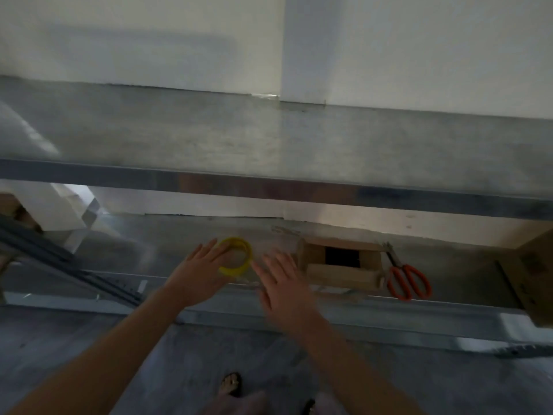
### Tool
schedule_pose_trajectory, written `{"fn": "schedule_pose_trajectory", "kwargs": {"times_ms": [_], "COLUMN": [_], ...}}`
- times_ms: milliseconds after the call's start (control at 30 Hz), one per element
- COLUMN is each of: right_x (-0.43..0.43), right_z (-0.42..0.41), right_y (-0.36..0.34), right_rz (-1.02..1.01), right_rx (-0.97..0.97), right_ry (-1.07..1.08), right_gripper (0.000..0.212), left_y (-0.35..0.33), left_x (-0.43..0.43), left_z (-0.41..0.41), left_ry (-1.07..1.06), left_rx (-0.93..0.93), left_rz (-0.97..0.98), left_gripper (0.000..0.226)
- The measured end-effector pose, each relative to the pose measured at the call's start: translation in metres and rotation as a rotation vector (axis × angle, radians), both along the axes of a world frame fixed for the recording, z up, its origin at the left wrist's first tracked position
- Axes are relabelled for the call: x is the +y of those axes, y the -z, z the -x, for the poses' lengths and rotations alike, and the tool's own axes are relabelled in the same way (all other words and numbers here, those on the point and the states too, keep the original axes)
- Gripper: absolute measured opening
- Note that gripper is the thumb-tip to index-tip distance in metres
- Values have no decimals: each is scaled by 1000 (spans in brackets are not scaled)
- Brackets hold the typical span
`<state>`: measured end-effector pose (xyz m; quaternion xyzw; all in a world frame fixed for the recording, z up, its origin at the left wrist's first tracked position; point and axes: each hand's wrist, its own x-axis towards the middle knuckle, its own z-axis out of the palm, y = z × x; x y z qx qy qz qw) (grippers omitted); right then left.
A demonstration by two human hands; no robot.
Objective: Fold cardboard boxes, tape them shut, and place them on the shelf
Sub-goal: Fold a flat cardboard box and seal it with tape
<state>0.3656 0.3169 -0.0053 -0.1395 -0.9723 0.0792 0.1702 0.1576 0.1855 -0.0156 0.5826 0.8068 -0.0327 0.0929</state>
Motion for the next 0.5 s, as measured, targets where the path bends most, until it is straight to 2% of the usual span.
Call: {"fn": "schedule_pose_trajectory", "kwargs": {"times_ms": [200, 333, 500], "right_x": [-31, -33, -29], "right_z": [49, 54, 58], "right_y": [54, 79, 78], "right_rz": [314, 416, 403], "right_rx": [-317, -305, -251], "right_ry": [348, 504, 582], "right_gripper": [54, 48, 12], "left_y": [38, 48, 50], "left_x": [-9, -6, 7], "left_z": [28, 34, 41], "left_ry": [146, 253, 287], "left_rx": [-21, -12, -51], "left_rz": [68, 18, -116], "left_gripper": [59, 53, 33]}}
